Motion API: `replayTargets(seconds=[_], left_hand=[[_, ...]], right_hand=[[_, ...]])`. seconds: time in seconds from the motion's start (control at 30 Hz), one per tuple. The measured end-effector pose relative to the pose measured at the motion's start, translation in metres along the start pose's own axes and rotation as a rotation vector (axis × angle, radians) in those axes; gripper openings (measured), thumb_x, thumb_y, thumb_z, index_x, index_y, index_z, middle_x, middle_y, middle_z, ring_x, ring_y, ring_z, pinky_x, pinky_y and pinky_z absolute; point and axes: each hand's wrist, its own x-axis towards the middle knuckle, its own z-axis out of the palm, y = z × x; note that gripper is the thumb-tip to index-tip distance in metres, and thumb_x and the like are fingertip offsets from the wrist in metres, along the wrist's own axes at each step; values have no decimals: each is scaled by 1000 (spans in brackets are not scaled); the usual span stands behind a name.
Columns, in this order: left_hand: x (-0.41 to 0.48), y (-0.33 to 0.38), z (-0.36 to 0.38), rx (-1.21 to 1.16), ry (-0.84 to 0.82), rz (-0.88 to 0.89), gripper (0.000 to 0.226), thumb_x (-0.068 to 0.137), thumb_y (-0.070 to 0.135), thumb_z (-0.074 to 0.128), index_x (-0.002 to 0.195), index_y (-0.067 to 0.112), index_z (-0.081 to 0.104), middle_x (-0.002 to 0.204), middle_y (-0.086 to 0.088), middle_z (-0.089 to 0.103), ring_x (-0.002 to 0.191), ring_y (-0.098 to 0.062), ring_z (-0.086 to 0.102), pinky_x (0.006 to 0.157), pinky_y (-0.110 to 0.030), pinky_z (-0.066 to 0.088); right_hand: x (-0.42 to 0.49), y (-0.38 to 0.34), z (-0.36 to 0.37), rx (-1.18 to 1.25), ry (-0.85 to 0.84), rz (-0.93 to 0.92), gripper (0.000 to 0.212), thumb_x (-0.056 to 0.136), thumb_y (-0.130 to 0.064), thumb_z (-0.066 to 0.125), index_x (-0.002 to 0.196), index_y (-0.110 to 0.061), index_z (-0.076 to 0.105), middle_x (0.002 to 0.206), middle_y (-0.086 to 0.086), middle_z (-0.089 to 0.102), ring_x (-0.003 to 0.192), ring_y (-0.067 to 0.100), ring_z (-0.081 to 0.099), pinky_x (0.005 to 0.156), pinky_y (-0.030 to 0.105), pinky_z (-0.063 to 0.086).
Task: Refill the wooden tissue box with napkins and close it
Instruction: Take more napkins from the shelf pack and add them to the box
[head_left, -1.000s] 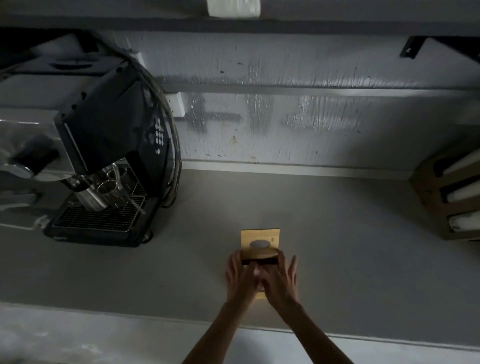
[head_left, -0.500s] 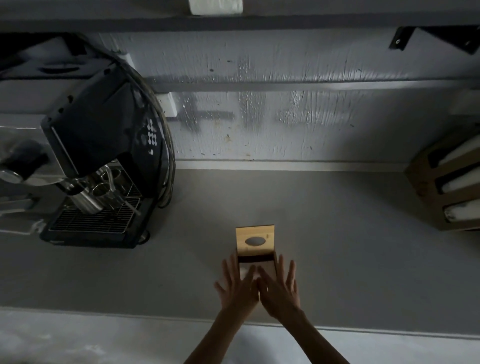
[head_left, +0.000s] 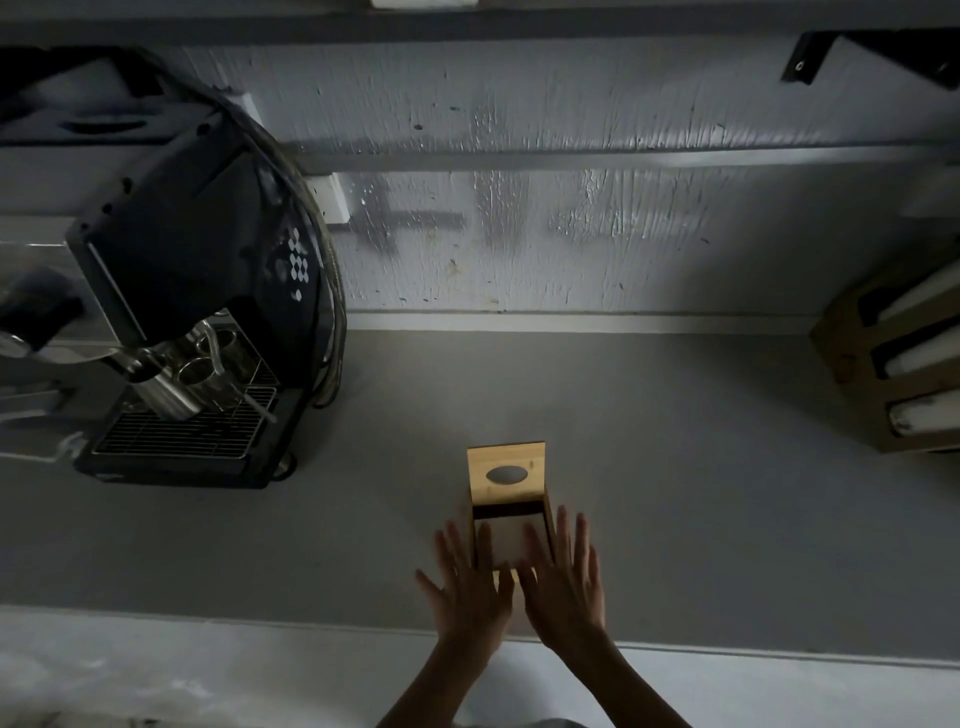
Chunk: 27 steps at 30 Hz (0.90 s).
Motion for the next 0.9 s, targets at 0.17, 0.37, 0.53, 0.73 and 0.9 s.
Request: replayTargets(seconds=[0.17,0.37,0.53,0.73,0.9], left_hand=[[0,4,-3,-43,18,-23,74,83,55,30,141,11,43,147,-23,41,133,-42,43,90,-65,45],[2,4,2,-139,-34,-26,77,83,56,34,143,8,39,145,-23,44,126,-38,52,83,-49,56],[1,-7,1,-243,22,78,71,91,56,30,150,15,26,152,-18,34,136,-34,42,92,-41,54],[12,-7,-15,-876,-23,15,73,93,61,21,152,26,-5,161,7,2,146,-13,13,118,-39,20],[56,-13,10,-1414,-175,-194,92,73,81,40,145,24,36,153,-3,38,140,-18,35,119,-49,24]], right_hand=[[0,2,0,23,-23,74,72,92,-52,-2,145,-17,33,152,26,26,138,51,19,98,60,40],[2,-1,8,140,-137,89,77,89,-57,-3,147,-15,26,152,22,28,138,46,23,99,54,46],[3,14,14,424,-138,-27,76,81,-71,0,149,-37,0,160,8,-6,146,34,2,113,51,28],[5,24,-9,1252,-105,3,99,68,-88,33,147,-34,10,155,-13,2,146,11,-1,119,46,10],[13,26,-24,1361,-279,168,121,60,-94,31,149,-13,15,159,4,15,144,16,17,118,31,12]])
